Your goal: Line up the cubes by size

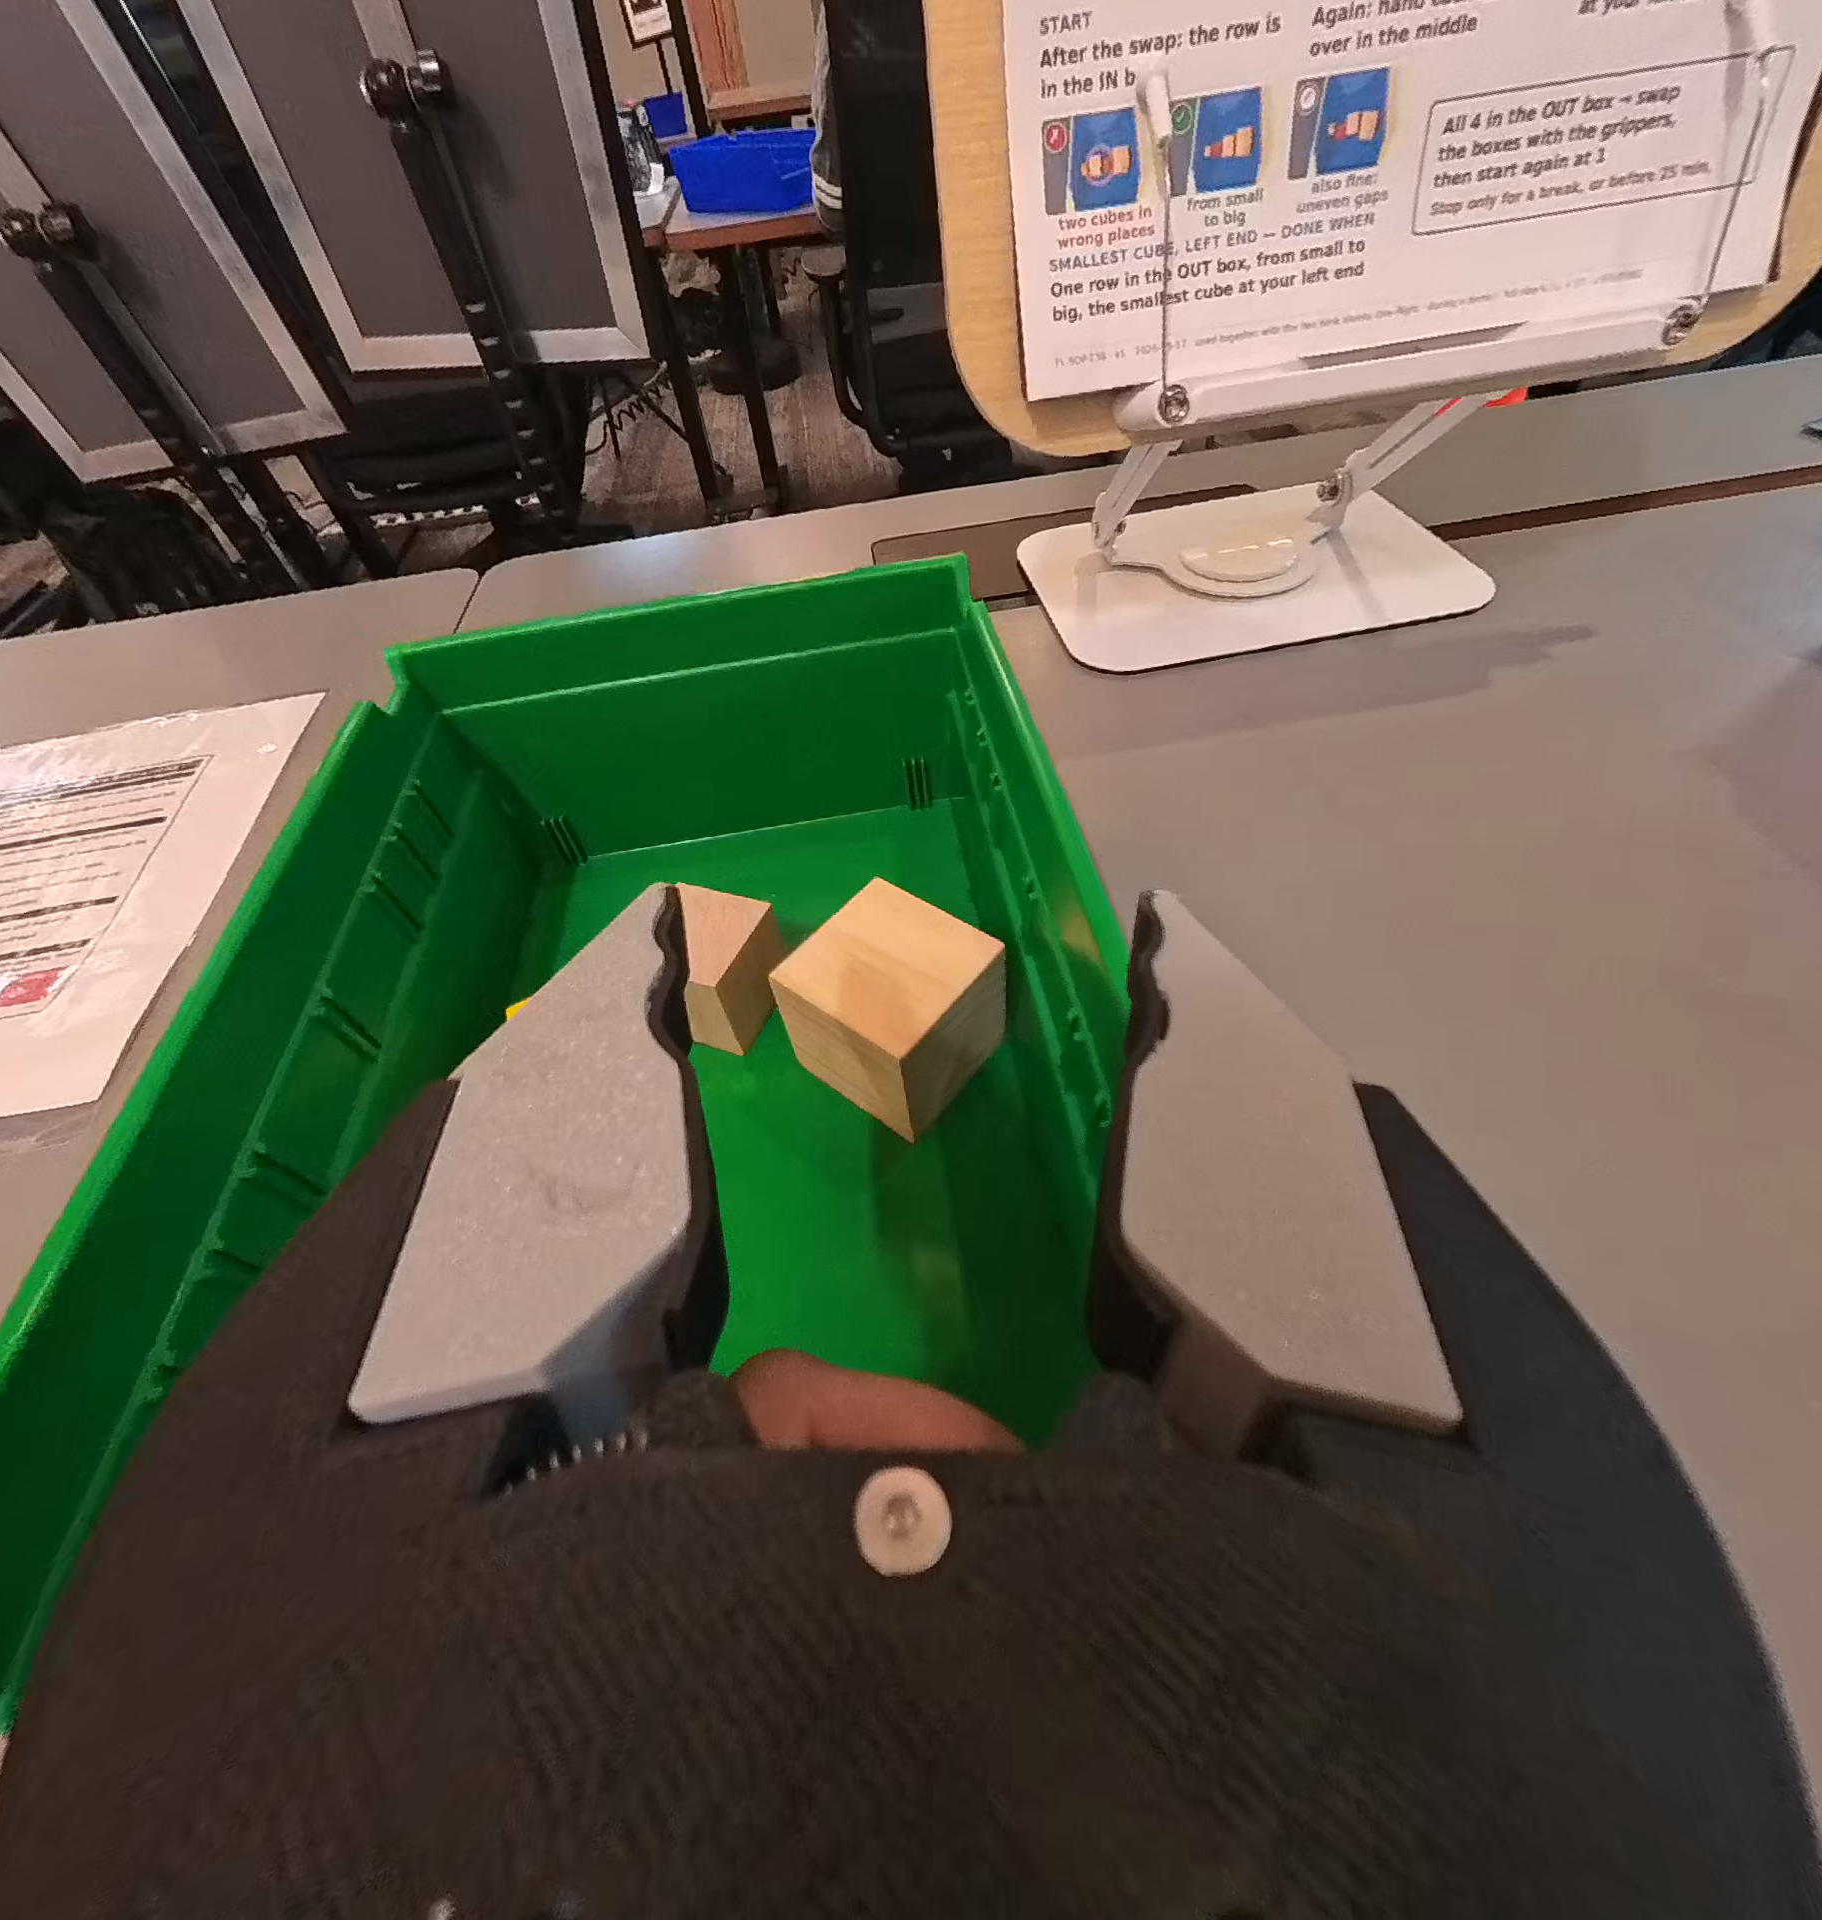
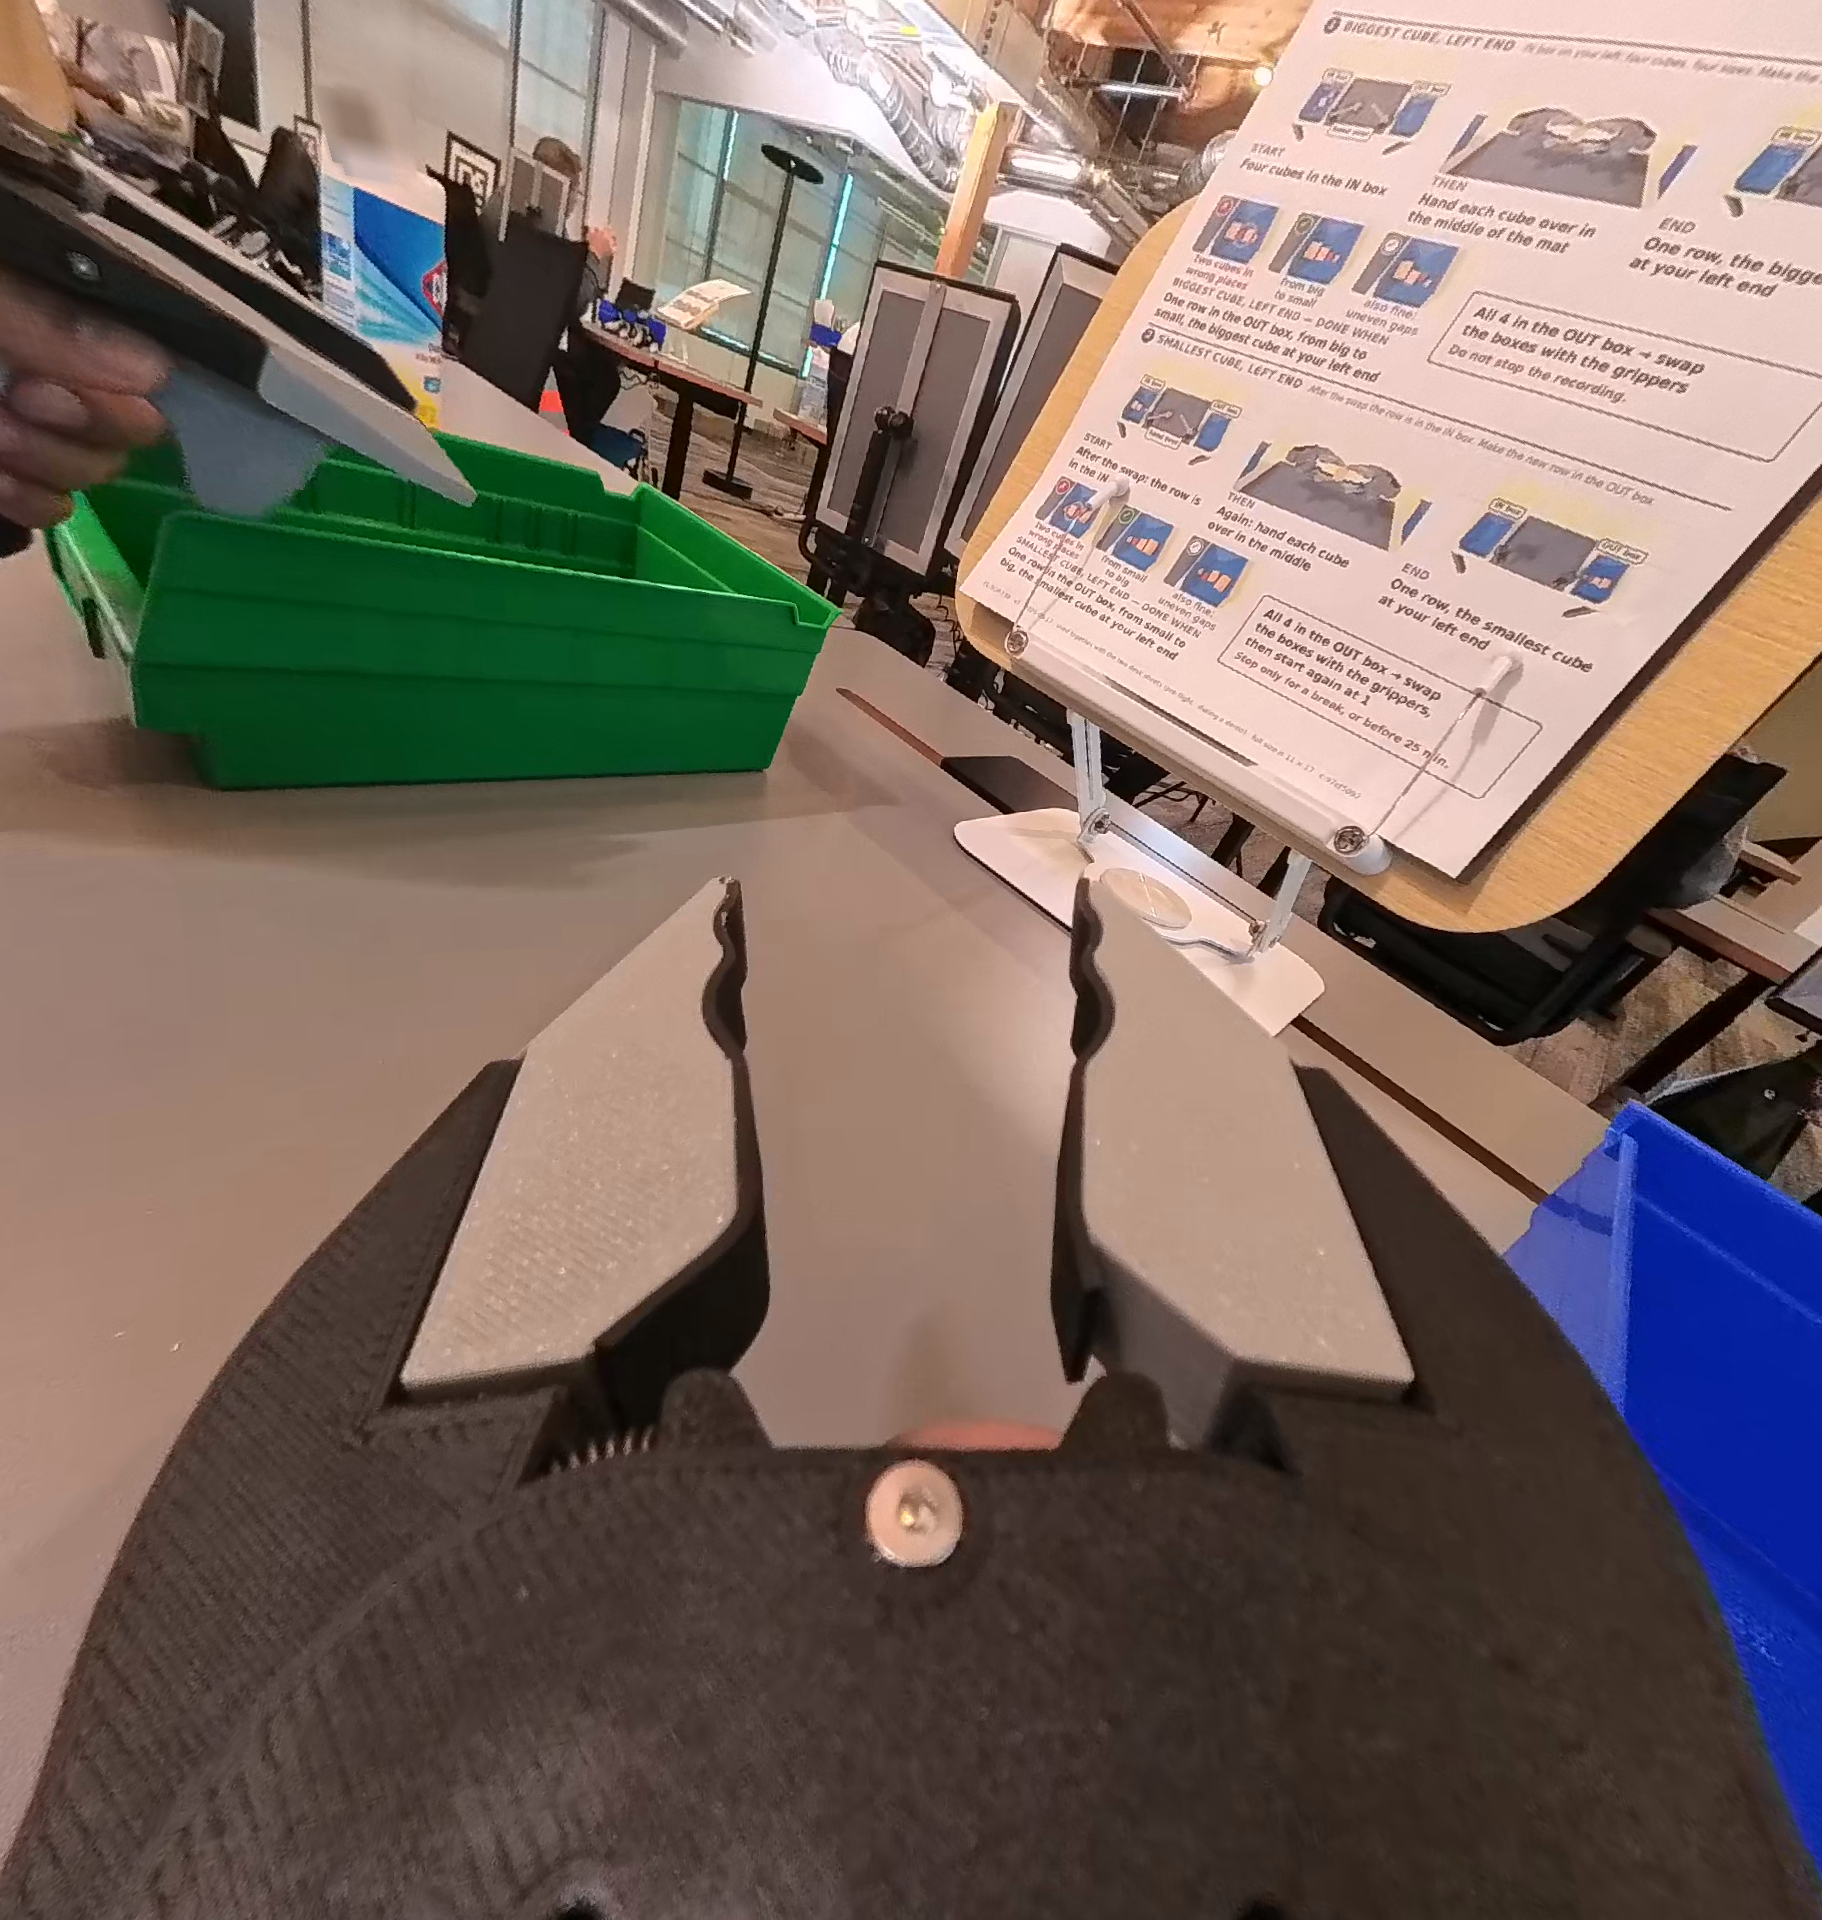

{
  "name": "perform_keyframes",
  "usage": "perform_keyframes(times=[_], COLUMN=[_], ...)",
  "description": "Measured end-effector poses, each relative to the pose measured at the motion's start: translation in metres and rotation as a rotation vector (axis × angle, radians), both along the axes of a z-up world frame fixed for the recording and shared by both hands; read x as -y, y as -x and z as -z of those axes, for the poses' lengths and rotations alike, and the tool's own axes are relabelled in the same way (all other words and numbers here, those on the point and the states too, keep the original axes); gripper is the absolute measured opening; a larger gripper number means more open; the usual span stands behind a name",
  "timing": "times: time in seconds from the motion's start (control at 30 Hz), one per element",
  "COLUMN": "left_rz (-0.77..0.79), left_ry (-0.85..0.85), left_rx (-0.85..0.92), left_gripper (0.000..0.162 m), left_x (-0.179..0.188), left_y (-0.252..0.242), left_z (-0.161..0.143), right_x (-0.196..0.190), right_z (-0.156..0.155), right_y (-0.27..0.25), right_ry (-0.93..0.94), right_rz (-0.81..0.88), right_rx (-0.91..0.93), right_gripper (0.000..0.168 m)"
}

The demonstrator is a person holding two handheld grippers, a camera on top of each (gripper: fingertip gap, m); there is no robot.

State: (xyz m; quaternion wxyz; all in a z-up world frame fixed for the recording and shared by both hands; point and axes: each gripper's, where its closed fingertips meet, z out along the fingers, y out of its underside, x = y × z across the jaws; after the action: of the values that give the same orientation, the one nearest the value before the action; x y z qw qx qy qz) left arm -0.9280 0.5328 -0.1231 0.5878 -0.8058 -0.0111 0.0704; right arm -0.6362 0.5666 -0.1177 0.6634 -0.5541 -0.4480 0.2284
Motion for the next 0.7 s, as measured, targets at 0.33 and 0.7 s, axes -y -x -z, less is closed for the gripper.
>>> perform_keyframes(times=[0.33, 0.7], left_rz=[-0.002, -0.007], left_ry=[0.042, 0.105], left_rx=[0.006, 0.001], left_gripper=[0.084, 0.084], left_x=[-0.010, -0.023], left_y=[0.004, 0.008], left_z=[0.006, 0.016], right_x=[0.001, 0.002], right_z=[-0.001, -0.005], right_y=[0.000, -0.002], right_ry=[0.001, -0.003], right_rz=[-0.004, -0.004], right_rx=[-0.005, -0.017], right_gripper=[0.061, 0.060])
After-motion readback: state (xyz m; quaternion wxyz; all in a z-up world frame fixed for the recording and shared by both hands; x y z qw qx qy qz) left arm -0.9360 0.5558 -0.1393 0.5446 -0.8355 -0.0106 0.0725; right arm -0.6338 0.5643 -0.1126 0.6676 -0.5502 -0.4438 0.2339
